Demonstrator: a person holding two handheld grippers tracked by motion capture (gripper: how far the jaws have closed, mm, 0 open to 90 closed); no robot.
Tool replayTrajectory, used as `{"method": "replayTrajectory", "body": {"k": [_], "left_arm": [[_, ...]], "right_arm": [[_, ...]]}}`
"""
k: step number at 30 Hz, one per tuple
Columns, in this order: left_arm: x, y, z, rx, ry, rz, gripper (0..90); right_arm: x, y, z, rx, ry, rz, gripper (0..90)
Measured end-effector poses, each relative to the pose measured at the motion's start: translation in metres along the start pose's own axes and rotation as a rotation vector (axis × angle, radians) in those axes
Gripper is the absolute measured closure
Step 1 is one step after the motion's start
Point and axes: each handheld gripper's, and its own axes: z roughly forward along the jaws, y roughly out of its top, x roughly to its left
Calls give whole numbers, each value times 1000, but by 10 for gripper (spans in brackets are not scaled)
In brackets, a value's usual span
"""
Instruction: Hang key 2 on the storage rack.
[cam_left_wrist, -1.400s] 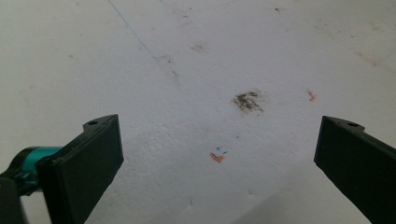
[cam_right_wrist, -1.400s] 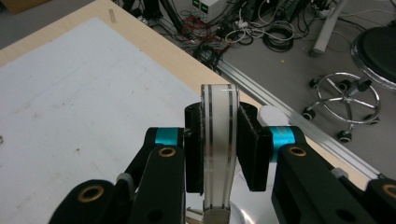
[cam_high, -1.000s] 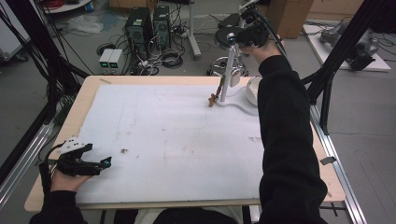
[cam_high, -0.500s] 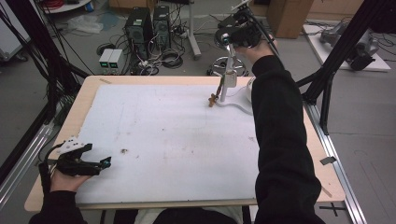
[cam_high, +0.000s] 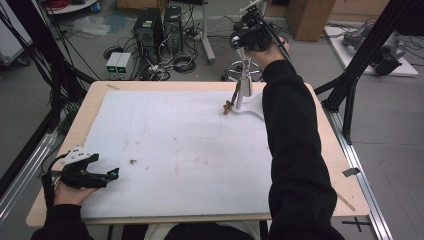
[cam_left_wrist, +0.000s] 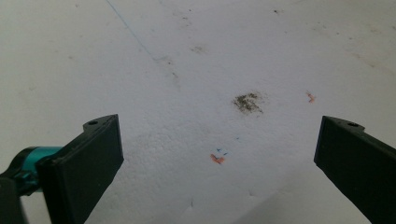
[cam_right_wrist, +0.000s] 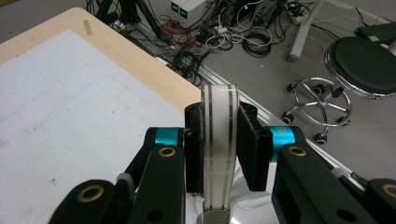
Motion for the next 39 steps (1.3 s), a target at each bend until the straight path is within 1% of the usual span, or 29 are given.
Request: {"method": "replayTrajectory", "body": {"k": [5,8,11,13,14,15,16,17,18,20,21,23,25,26,27,29,31,32,33,34,37,38,39], "left_arm": [[0,0,0,1,0,1,17],[1,-1,0,0,0,0,17],[1,-2,-2,-3,2,-2,17],[2,-2,-1,-2,2,-2,17],[2,-1,-1,-3,2,-2,17],[2,-1,-1,-3,0,0,17],[1,-1,-1,-6,0,-1,17],[1,-1,-1,-6,0,-1,17],[1,-1,-1,-6,0,-1,17],[1,-1,-1,-7,-1,-1,17],[1,-1,-1,-9,0,-3,17],[1,-1,-1,-8,-1,-3,17],[1,-1,0,-8,0,-4,17],[1,-1,0,-8,0,-3,17],[1,0,-1,-9,-2,-4,17],[0,0,-1,-10,-2,-2,17],[0,0,-1,-9,-2,-1,17],[1,0,-1,-10,-2,-2,17],[1,0,-1,-10,-2,-2,17],[0,0,-1,-11,-3,-3,17],[0,1,0,-7,-2,4,17],[-1,1,0,-5,-1,3,17],[-1,1,0,-5,-1,3,17]], "right_arm": [[-2,-2,7,8,-22,21,739],[-3,-6,10,9,-12,30,738],[-5,-11,10,-11,21,42,724],[-7,-14,8,-33,23,58,617],[-8,-15,7,-44,28,70,551],[-9,-17,6,-65,28,86,465],[-11,-19,5,-86,48,105,424],[-13,-21,5,-103,87,117,377],[-13,-23,4,-115,104,128,299],[-13,-27,4,-116,106,138,142],[-14,-29,4,-116,116,144,83],[-15,-36,4,-111,139,164,5],[-16,-39,4,-106,145,168,5],[-16,-42,4,-92,128,164,5],[-17,-50,2,-69,81,150,5],[-20,-56,0,-55,81,150,5],[-21,-62,-5,-74,68,146,5],[-22,-65,-8,-90,73,152,5],[-22,-65,-8,-90,73,152,5],[-23,-72,-13,-111,75,155,5],[-22,-77,-17,-85,63,128,5],[-21,-77,-18,-84,62,123,5],[-21,-79,-21,-96,61,119,5]]}}
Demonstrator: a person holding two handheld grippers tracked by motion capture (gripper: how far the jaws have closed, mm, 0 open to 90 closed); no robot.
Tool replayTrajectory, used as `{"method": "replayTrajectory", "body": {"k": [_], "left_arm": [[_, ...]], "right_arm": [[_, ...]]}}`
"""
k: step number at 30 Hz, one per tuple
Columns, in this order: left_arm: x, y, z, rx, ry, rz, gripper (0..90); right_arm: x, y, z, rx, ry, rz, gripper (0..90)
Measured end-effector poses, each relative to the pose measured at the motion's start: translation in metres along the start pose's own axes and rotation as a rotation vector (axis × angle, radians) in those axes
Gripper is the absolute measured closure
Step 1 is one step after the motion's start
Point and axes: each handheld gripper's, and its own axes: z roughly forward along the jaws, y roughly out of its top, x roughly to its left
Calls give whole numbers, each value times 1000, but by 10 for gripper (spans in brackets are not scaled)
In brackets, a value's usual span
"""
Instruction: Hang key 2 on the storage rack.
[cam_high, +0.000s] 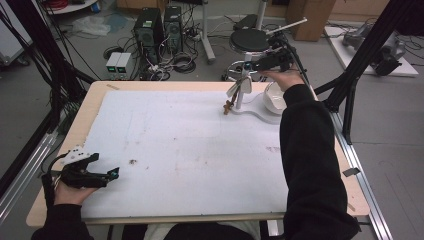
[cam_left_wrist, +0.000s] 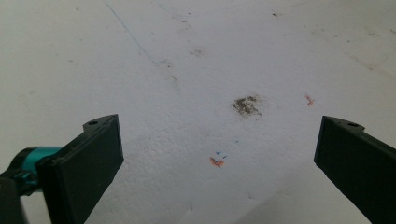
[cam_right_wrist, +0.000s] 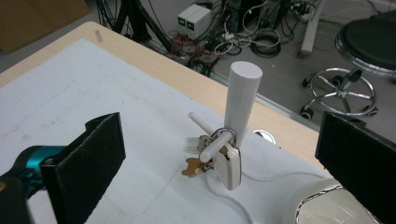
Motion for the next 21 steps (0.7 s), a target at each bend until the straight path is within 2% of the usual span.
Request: {"method": "replayTrajectory", "body": {"k": [2,5,14,15,16,18,21], "left_arm": [[0,0,0,-1,0,2,16],[0,1,0,-1,0,2,17],[-1,0,0,0,0,1,17],[-1,0,0,-1,-1,1,17],[-1,0,-1,-2,0,1,17],[-1,0,-1,-4,-1,0,17],[-1,0,-1,-6,2,-1,17]], "right_arm": [[0,-3,-4,-27,6,-1,5],[-1,-11,-6,-30,-32,-10,5],[-5,-38,-9,-29,1,-4,5],[-5,-39,-9,-27,8,-5,5],[-5,-46,-10,-34,34,-2,5],[-5,-48,-10,-35,35,-5,5],[-3,-55,-11,-3,36,-18,5]]}}
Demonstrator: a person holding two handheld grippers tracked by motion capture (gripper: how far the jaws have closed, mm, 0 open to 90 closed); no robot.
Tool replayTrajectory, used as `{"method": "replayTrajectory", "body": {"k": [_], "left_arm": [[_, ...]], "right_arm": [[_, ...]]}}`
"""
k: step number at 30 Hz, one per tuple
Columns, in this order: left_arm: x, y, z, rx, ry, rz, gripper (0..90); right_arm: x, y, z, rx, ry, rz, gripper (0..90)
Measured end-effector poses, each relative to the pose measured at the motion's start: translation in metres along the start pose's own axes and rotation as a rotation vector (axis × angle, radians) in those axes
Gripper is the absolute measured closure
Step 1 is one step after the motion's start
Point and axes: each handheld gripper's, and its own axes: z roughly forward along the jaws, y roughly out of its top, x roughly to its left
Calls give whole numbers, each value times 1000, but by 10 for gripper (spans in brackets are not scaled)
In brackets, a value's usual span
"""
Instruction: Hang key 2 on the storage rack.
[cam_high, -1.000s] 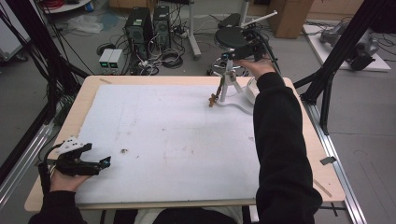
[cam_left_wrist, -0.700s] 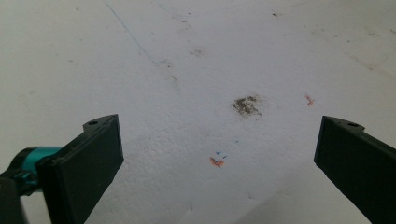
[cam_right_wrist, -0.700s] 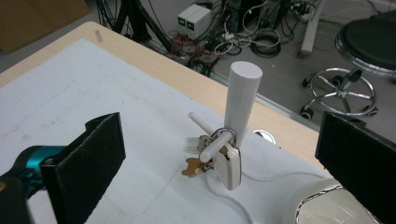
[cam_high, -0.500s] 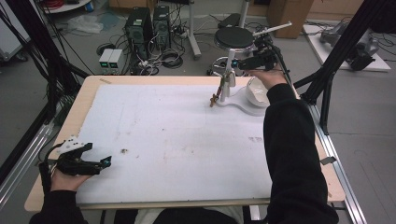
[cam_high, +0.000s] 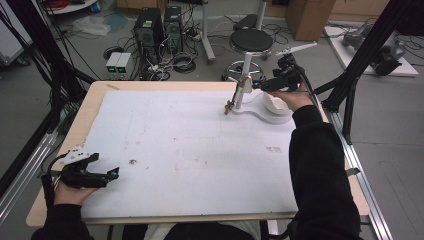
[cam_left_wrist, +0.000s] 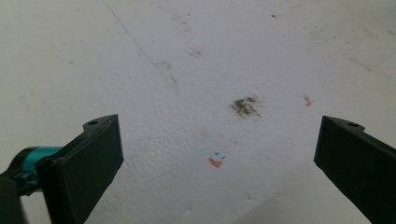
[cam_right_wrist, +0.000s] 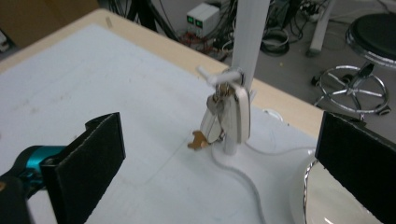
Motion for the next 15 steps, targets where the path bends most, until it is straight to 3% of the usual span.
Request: {"method": "replayTrajectory", "body": {"k": [3,4,15], "left_arm": [[1,0,0,0,-1,0,17],[0,0,0,0,0,-1,17],[0,0,0,1,-2,3,17]], "right_arm": [[3,-4,-5,-10,1,-18,5],[3,-9,-9,-49,21,-7,5],[5,-37,-12,-29,0,-5,5]]}}
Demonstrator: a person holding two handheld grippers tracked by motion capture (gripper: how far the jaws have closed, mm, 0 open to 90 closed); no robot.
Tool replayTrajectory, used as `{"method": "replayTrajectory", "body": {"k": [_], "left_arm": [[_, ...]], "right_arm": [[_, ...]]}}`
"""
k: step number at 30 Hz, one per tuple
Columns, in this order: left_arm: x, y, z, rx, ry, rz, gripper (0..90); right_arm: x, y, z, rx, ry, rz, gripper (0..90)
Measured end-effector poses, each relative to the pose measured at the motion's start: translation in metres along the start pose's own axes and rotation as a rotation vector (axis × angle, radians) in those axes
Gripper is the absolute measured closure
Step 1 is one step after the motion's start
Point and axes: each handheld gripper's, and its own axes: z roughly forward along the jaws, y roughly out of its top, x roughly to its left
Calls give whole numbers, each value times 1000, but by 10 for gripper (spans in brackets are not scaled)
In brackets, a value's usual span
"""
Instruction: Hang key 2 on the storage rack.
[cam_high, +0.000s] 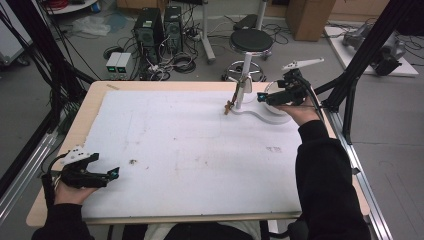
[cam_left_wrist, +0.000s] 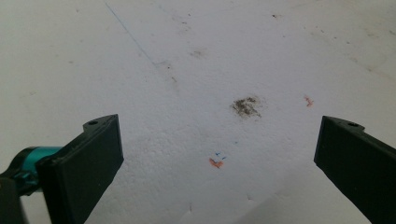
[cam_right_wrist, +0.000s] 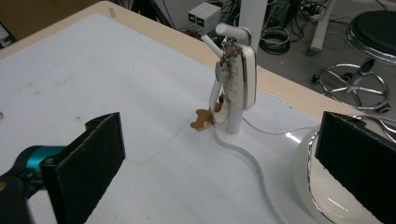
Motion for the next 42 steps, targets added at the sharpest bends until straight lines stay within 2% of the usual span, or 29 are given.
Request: {"method": "replayTrajectory", "body": {"k": [1,10,14,15,22,23,36,37,42], "left_arm": [[0,0,0,1,0,1,17],[0,1,1,-1,-1,-4,17],[-1,1,1,-1,-1,-3,17],[0,1,1,-2,-2,-4,17],[0,1,1,-4,-2,-2,17],[0,1,1,-5,-1,-4,16],[0,1,1,1,-2,0,17],[0,1,1,0,-2,0,17],[0,1,1,0,-1,-1,17]], "right_arm": [[0,-8,-1,-6,3,8,5],[2,-39,-2,3,3,20,5],[1,-50,1,27,-2,22,6],[2,-58,2,37,-4,27,5],[7,-78,4,40,-10,26,5],[10,-86,3,30,-3,28,5],[25,-130,2,62,33,9,5],[28,-138,0,69,37,8,5],[29,-152,-4,71,41,21,5]]}}
